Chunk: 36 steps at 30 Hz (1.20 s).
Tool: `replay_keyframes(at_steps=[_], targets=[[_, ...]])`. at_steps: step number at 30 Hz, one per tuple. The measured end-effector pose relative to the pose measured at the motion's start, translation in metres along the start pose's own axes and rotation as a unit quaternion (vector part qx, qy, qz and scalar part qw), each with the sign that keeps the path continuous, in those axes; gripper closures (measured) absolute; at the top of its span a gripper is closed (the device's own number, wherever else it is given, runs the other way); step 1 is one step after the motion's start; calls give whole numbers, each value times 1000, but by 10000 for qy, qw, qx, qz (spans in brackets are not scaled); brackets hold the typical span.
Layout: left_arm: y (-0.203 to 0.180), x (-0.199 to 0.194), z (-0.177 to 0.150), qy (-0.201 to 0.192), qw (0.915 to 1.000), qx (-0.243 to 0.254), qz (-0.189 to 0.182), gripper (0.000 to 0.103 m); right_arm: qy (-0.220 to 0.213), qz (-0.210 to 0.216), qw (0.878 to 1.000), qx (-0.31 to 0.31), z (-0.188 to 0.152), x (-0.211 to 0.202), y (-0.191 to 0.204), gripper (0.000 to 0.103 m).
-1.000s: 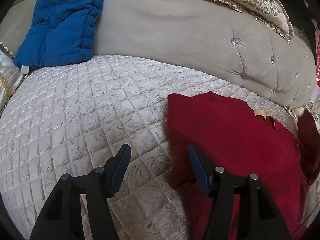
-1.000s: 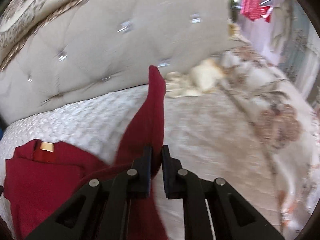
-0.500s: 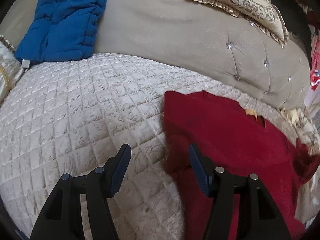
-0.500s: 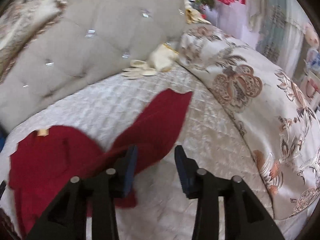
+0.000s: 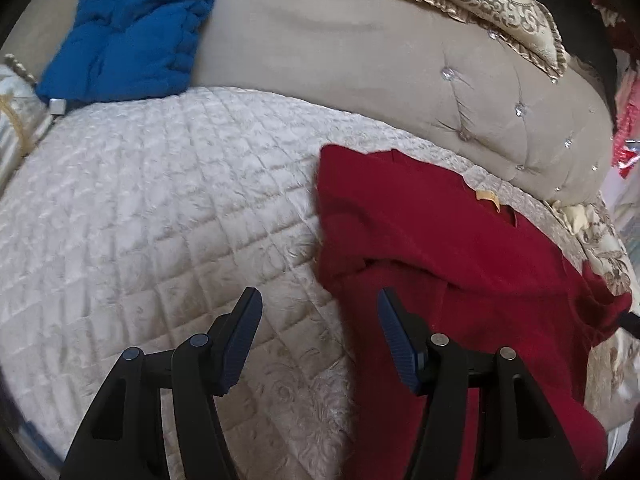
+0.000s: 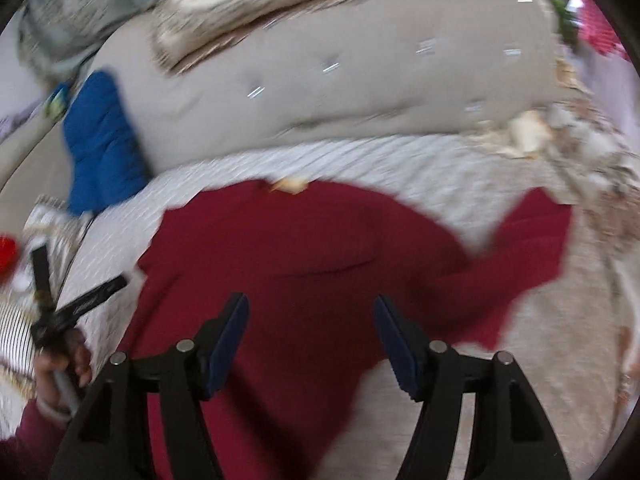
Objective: Fold small clothes
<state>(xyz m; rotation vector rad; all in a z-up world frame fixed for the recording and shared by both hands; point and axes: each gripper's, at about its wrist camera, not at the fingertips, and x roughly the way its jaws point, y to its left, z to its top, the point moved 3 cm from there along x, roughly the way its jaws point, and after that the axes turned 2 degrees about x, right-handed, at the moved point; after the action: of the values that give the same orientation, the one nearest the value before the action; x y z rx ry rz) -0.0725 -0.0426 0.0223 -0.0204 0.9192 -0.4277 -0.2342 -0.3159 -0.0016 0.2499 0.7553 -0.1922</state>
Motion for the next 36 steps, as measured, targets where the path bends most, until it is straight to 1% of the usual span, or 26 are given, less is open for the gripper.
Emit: replay_keyframes(at_steps=[1,2,3,4,5,7,10,14,16,18,21,24,26,27,28,29,31,32,34,36], targets=[[2,9,-2,89,9998,72,146,64,81,12,9999,-138,-1,9,11,34],[3,20,-3,295,9989,120,335,64,136,-27,9995,-268,-3,18,20,34],[4,26,0,430,9984,108,355,64,189,-98,9990,-387,-5,28,27,34],[3,28,7,362,9989,95,292,64,240,-151,9985,-465,-6,36,32,34],[3,28,13,257,9991,98,317,64,273,-177,9983,-491,-7,42,34,34],[3,30,22,117,9985,121,518,64,332,-201,9983,-438,-8,49,31,34],[5,45,21,392,9969,149,664,64,393,-283,9986,-207,-6,52,13,34],[17,43,23,352,9974,-89,629,64,321,-314,9986,282,-3,49,-20,34],[24,39,23,290,9973,-223,636,64,299,-304,9980,457,-1,50,-30,34],[22,37,23,249,9971,-168,692,64,208,-376,9973,588,2,48,-39,34],[15,35,22,228,9961,2,853,65,11,-697,9940,842,9,41,-55,34],[12,34,24,270,9963,-12,819,66,-170,-689,9929,955,25,44,-61,34],[15,30,25,284,9970,-170,705,66,-279,-816,9925,872,36,51,-60,34],[16,28,26,272,9973,-253,636,66,-250,-916,9922,802,42,59,-59,34],[19,23,27,259,9974,-354,570,66,-169,-1010,9919,750,45,69,-59,37],[20,21,27,247,9975,-409,524,66,-78,-1078,9917,695,46,77,-58,45],[22,12,29,168,9977,-489,436,66,279,-1363,9884,607,44,98,-62,54],[23,6,31,64,9977,-504,453,66,437,-1423,9870,612,41,105,-66,54],[25,-4,35,-124,9974,-530,464,66,317,-1319,9887,644,41,95,-66,55],[26,-12,38,-242,9972,-590,387,66,273,-1080,9908,771,42,76,-69,55]])
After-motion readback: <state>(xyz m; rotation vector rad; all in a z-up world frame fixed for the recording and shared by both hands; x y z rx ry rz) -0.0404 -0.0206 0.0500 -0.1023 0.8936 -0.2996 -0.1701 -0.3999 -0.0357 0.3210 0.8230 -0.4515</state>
